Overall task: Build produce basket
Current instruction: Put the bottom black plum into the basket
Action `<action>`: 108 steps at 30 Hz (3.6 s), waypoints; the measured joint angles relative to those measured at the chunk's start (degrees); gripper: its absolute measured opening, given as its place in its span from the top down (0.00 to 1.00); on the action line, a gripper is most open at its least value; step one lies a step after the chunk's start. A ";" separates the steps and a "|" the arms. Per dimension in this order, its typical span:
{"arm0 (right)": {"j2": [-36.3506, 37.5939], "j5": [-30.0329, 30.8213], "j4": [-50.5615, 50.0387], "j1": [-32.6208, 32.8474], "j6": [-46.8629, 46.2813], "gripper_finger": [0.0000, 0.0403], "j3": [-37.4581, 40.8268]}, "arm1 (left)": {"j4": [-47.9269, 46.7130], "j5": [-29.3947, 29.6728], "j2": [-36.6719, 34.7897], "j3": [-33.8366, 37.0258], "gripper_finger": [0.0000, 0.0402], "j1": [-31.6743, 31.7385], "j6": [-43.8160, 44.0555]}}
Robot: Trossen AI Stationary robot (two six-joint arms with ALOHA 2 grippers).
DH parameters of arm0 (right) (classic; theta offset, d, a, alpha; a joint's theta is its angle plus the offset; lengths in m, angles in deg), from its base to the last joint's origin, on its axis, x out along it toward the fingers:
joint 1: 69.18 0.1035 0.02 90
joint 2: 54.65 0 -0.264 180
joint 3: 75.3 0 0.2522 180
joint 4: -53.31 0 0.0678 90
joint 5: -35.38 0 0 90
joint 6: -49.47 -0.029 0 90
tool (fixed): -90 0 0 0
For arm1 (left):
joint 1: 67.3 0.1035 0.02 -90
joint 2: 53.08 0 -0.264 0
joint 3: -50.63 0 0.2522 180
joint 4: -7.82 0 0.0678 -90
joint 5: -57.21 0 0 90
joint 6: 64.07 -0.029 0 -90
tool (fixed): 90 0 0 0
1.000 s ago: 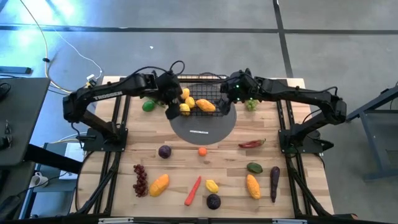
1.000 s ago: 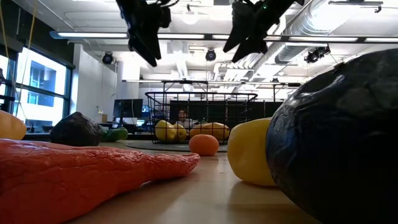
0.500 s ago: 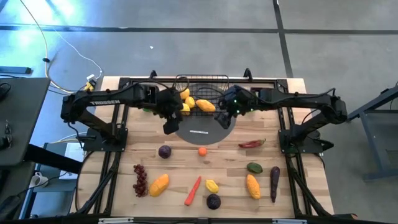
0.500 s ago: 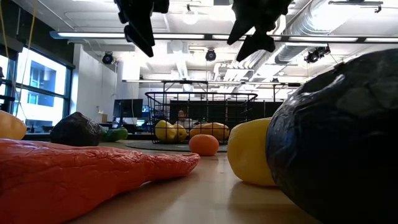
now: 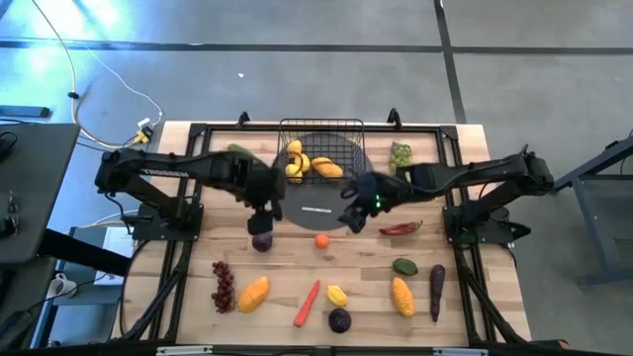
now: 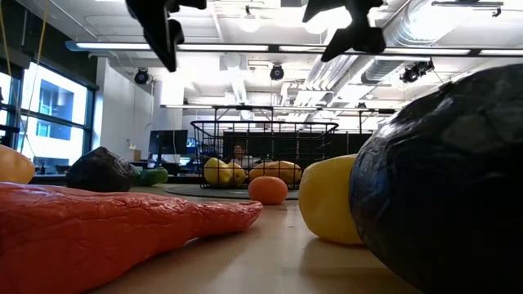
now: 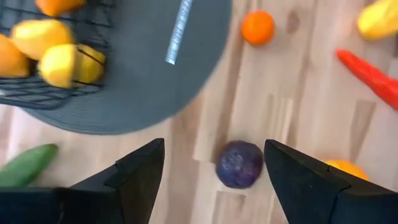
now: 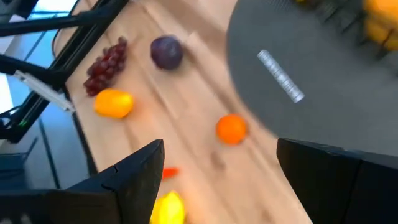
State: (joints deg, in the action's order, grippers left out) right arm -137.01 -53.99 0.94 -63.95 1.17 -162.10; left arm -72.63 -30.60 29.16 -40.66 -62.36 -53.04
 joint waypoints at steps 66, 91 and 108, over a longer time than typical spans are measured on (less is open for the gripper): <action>-32.28 3.36 -2.18 32.66 -30.88 0.27 -21.03 | 1.00 2.98 0.02 4.41 0.34 -11.01 7.03; -40.65 1.64 1.48 32.15 -35.39 0.27 -20.98 | 0.98 3.22 0.02 4.41 0.34 -11.01 6.84; -41.33 -1.56 1.56 31.89 -35.10 0.51 -20.94 | 0.95 3.61 0.02 4.41 0.34 -10.97 7.01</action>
State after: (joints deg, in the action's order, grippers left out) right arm -178.34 -55.55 2.50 -32.06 -33.93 -183.04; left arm -71.68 -26.99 29.18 -36.25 -73.33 -46.03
